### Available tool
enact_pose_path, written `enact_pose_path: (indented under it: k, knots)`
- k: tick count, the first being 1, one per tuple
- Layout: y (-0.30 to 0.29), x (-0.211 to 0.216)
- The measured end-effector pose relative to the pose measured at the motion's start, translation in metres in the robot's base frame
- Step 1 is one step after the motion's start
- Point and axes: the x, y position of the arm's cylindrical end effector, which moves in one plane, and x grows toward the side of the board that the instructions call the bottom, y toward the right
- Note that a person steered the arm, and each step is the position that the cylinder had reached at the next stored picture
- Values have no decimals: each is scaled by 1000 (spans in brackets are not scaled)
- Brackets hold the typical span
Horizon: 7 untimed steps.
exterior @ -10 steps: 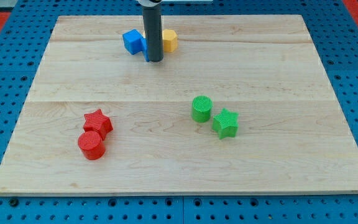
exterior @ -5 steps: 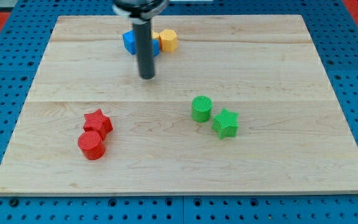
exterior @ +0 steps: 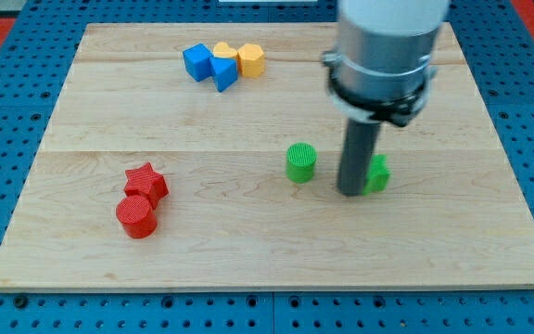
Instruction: Push green star towards the right
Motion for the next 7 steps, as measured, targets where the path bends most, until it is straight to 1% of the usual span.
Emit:
enact_pose_path:
  k: [1, 2, 3, 4, 5, 6, 7]
  knots:
    - [50, -26]
    - [63, -20]
    - [0, 34]
    - [-135, 26]
    - [-145, -19]
    - [-90, -29]
    - [-47, -30]
